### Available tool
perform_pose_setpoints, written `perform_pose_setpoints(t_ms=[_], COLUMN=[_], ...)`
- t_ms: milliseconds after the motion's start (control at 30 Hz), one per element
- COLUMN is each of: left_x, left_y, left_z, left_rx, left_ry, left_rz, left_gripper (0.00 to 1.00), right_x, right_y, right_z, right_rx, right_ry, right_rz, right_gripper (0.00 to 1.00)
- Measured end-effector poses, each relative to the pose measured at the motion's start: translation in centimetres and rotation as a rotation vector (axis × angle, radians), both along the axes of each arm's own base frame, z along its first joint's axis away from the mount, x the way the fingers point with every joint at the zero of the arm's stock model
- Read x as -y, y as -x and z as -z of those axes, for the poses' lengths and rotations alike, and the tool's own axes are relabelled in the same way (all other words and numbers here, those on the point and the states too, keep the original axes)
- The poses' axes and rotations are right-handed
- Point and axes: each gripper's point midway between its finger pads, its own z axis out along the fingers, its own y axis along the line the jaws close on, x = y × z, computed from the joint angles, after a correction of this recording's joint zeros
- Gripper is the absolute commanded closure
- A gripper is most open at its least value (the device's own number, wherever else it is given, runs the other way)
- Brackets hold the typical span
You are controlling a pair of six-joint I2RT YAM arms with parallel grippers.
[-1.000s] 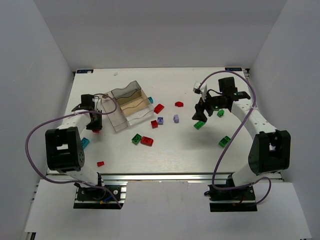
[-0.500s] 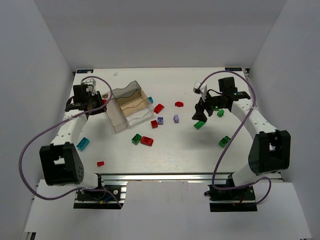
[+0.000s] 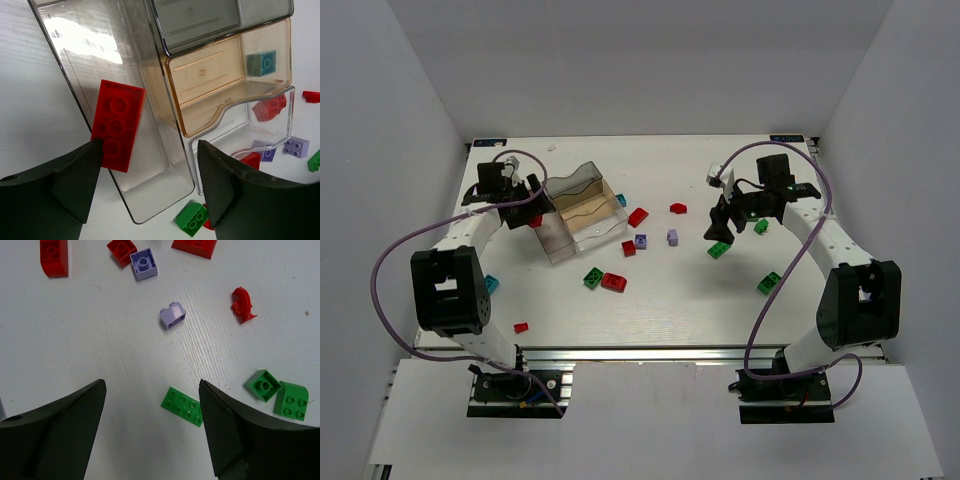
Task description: Sort the legos into containers by color
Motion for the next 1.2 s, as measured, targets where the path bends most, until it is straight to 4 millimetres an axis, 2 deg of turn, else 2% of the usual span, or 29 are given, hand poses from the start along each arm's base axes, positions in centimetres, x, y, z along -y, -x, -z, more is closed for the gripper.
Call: perform_pose_setpoints(t_ms=[100, 133, 200, 233, 300, 367, 467, 567, 600, 667, 700, 733, 767, 800, 867, 967, 1067, 1200], left_x=[0.1, 0.1, 0.3, 0.3, 0.6, 0.8, 1.0, 1.0, 0.9, 0.7, 0.5, 0.4, 0.3, 0.1, -0.2, -0.3, -0.3, -0.4], left_y=[0.0, 0.0, 0.0, 0.0, 0.0, 0.0, -0.1, -0.2, -0.2, 0.0, 0.2, 0.4, 1.0, 1.8, 3.7, 6.9, 10.3, 14.8], left_z=[0.0, 0.0, -0.1, -0.2, -0.3, -0.4, -0.6, -1.0, -1.3, -2.2, -3.1, -4.1, -5.4, -6.7, -9.5, -12.3, -11.6, -7.4], left_rx=[-0.002, -0.002, -0.001, -0.001, 0.000, 0.003, 0.005, 0.013, 0.017, 0.033, 0.054, 0.079, 0.110, 0.141, 0.212, 0.291, 0.270, 0.130], left_ry=[0.006, 0.009, 0.017, 0.023, 0.034, 0.046, 0.059, 0.061, 0.059, 0.050, 0.044, 0.038, 0.032, 0.025, 0.022, 0.036, 0.065, 0.108], left_rz=[-0.003, 0.001, 0.003, 0.001, 0.007, 0.012, 0.012, 0.008, 0.003, -0.013, -0.024, -0.033, -0.045, -0.060, -0.101, -0.155, -0.215, -0.328], left_gripper=[0.32, 0.44, 0.53, 0.53, 0.45, 0.32, 0.32, 0.56, 0.73, 0.76, 0.70, 0.60, 0.47, 0.28, 0.20, 0.17, 0.17, 0.17], right_x=[-0.1, -0.2, -0.3, -0.4, -0.6, -0.8, -1.1, -1.6, -1.8, -2.6, -3.3, -4.0, -4.9, -6.0, -8.3, -11.6, -14.5, -17.2], right_y=[0.1, 0.1, 0.1, 0.2, 0.3, 0.4, 0.6, 0.9, 1.1, 1.7, 2.1, 2.5, 2.9, 3.5, 4.8, 6.6, 7.9, 8.7], right_z=[0.0, 0.0, 0.0, 0.0, 0.0, 0.0, 0.0, -0.1, -0.1, -0.2, -0.1, 0.0, 0.3, 0.6, 1.5, 3.5, 5.4, 6.8], right_rx=[0.001, 0.003, 0.006, 0.007, 0.009, 0.011, 0.012, 0.026, 0.031, 0.054, 0.067, 0.077, 0.087, 0.095, 0.102, 0.095, 0.079, 0.052], right_ry=[0.000, 0.001, 0.001, 0.001, 0.000, 0.000, -0.001, -0.005, -0.010, -0.026, -0.035, -0.042, -0.044, -0.045, -0.042, -0.018, 0.016, 0.042], right_rz=[-0.005, -0.007, -0.013, -0.017, -0.026, -0.035, -0.045, -0.079, -0.097, -0.165, -0.209, -0.248, -0.288, -0.329, -0.403, -0.470, -0.485, -0.436], right_gripper=[0.20, 0.20, 0.20, 0.20, 0.20, 0.20, 0.19, 0.14, 0.12, 0.11, 0.11, 0.11, 0.11, 0.11, 0.11, 0.11, 0.11, 0.11])
